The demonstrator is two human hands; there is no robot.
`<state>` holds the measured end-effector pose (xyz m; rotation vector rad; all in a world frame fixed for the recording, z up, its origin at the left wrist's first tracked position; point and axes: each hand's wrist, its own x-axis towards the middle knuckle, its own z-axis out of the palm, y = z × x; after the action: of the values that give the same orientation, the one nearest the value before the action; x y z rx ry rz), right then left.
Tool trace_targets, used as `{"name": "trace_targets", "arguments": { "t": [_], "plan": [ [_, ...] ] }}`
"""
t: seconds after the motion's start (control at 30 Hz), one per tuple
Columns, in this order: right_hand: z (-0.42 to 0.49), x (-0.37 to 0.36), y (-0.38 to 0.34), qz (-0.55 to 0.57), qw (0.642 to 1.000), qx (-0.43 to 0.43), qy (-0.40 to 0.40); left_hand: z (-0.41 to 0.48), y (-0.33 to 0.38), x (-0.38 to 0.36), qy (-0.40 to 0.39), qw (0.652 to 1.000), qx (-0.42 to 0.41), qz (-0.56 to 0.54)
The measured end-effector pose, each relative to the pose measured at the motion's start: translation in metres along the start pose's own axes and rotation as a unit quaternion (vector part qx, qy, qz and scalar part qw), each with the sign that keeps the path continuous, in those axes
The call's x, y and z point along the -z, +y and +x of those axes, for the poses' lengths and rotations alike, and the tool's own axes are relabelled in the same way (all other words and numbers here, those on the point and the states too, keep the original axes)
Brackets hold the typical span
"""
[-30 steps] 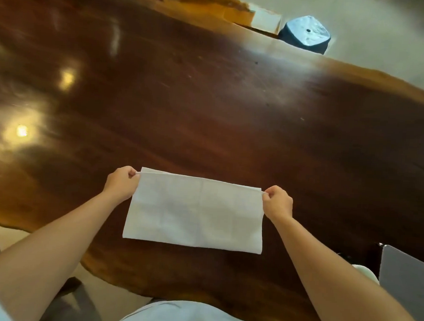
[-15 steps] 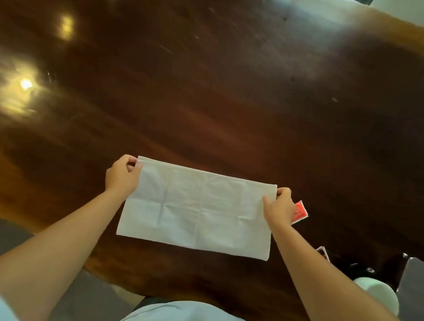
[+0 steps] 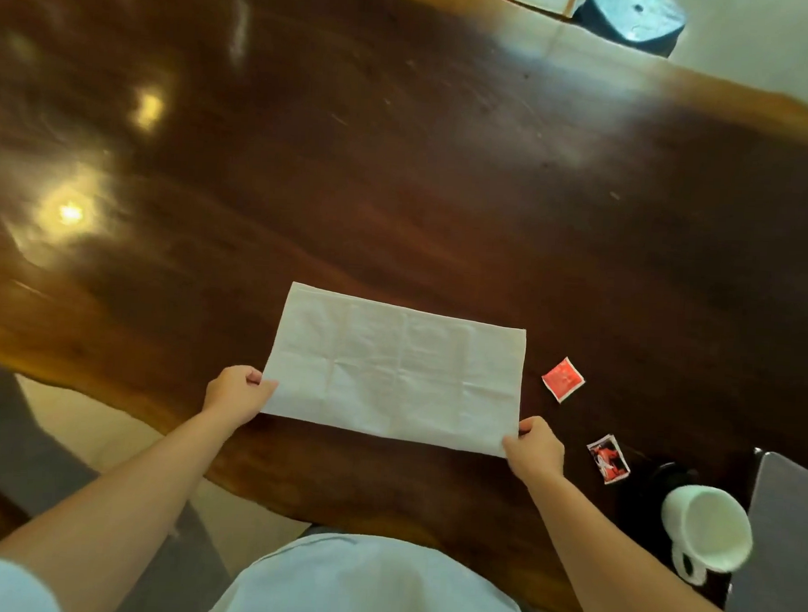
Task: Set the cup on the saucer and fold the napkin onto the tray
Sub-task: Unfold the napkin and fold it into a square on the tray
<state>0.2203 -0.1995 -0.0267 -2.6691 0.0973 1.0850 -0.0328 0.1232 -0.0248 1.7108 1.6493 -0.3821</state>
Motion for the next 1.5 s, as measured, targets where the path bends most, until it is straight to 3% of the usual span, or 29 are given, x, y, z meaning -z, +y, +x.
{"name": "trace_targets", "arguments": {
  "t": [0.17,0.4,0.67,0.73,0.83,0.87,0.93,1.07,1.2,1.37,1.5],
  "plan": [
    [-0.024,-0.012,0.028,0.112,0.990,-0.080,-0.031,-0.024,-0.036,-0.010,-0.013,0.994,0.059,-0.096],
    [-0.040,0.001,0.028,0.340,0.925,-0.154,-0.070,-0.040,-0.037,-0.004,-0.037,0.952,0.134,-0.274],
    [-0.052,0.022,0.022,0.455,0.866,-0.204,-0.034,-0.047,-0.031,0.003,0.039,0.930,0.161,-0.328],
    [-0.056,0.027,0.018,0.464,0.851,-0.246,-0.032,-0.049,-0.029,0.006,0.038,0.912,0.188,-0.363],
    [-0.060,0.033,0.016,0.474,0.842,-0.257,-0.025,-0.055,-0.024,0.012,-0.052,0.844,0.236,-0.479],
    [-0.063,0.036,0.015,0.477,0.843,-0.248,-0.023,-0.057,-0.019,0.015,-0.081,0.824,0.241,-0.506],
    [-0.067,0.043,0.009,0.466,0.864,-0.189,-0.014,-0.063,-0.006,0.019,-0.104,0.821,0.225,-0.514],
    [-0.080,0.058,-0.020,0.405,0.914,-0.001,0.019,-0.089,0.047,0.025,-0.079,0.889,0.088,-0.443],
    [-0.108,0.060,-0.062,0.299,0.939,0.171,0.009,-0.133,0.100,0.018,-0.092,0.924,-0.097,-0.359],
    [-0.139,0.055,-0.092,0.211,0.921,0.326,-0.024,-0.177,0.135,0.003,-0.041,0.944,-0.259,-0.199],
    [-0.147,0.059,-0.099,0.182,0.912,0.366,-0.017,-0.189,0.142,0.000,-0.019,0.932,-0.330,-0.147]
  ]
}}
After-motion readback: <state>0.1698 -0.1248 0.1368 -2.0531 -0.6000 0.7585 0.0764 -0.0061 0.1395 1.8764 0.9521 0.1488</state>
